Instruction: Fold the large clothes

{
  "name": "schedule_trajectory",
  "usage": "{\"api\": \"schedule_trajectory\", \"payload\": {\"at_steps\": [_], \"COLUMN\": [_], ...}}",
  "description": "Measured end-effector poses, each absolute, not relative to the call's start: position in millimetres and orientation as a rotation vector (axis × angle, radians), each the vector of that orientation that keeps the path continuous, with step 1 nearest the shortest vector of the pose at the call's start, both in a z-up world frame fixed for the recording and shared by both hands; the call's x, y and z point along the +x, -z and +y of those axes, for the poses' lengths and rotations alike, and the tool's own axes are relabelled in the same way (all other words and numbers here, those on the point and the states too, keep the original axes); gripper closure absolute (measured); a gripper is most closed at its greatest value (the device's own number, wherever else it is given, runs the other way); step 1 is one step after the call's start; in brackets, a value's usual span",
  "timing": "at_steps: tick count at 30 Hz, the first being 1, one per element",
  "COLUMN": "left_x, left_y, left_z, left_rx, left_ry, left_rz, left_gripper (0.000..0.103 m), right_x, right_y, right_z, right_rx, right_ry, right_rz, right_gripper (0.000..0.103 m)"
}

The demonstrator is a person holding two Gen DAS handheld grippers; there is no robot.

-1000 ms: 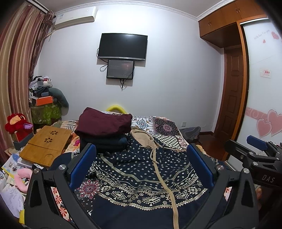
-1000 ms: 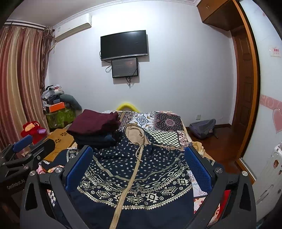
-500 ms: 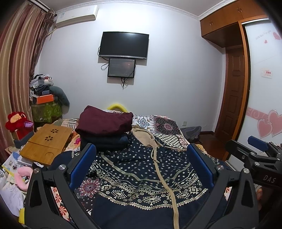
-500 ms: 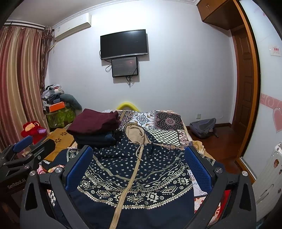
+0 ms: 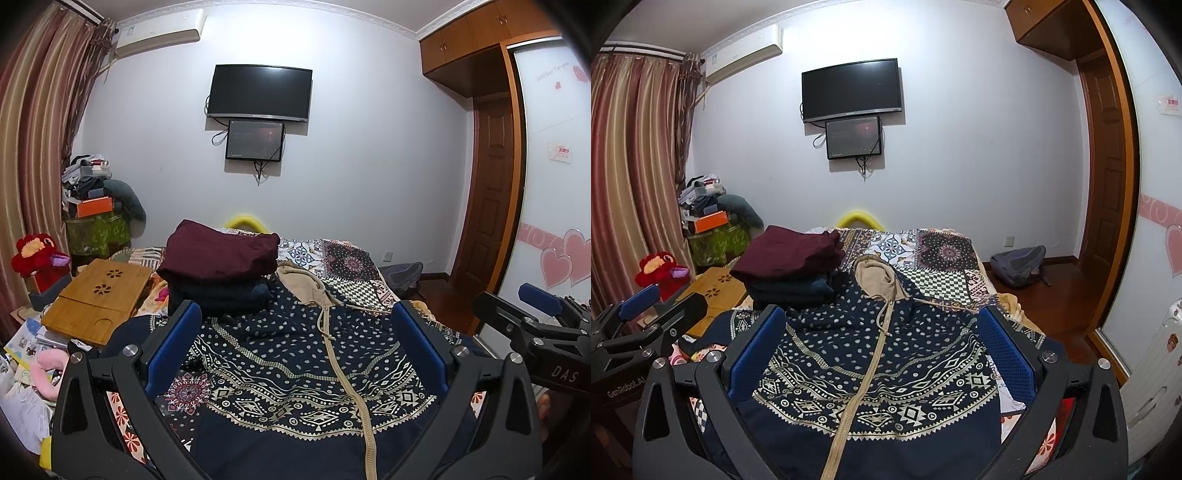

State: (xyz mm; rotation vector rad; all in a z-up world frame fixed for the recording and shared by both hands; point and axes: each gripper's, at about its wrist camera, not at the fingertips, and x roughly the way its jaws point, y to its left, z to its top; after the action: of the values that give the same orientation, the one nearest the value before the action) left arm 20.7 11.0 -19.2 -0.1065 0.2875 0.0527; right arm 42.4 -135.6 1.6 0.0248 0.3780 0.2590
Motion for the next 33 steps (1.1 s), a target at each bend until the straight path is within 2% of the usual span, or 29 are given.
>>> {"api": "schedule_trajectory", "payload": {"at_steps": [19, 33], "left_x": [77, 153], "left_y": [26, 66], "left_z": [43, 170], "left_rx": [-0.099, -0.155], "left_ry": [-0.137, -0.317], "left_rz": [0.345, 0.478], "left_gripper": [0.000, 0.000], "right_x": [109, 205], "right_y": [3, 30], "right_z": [-122, -84], "right_rx": [0.028, -0.107], "right_ry": [-0.300, -0.273], "right_rz": [0.450, 0.584], "right_gripper": [0.000, 0.000]}}
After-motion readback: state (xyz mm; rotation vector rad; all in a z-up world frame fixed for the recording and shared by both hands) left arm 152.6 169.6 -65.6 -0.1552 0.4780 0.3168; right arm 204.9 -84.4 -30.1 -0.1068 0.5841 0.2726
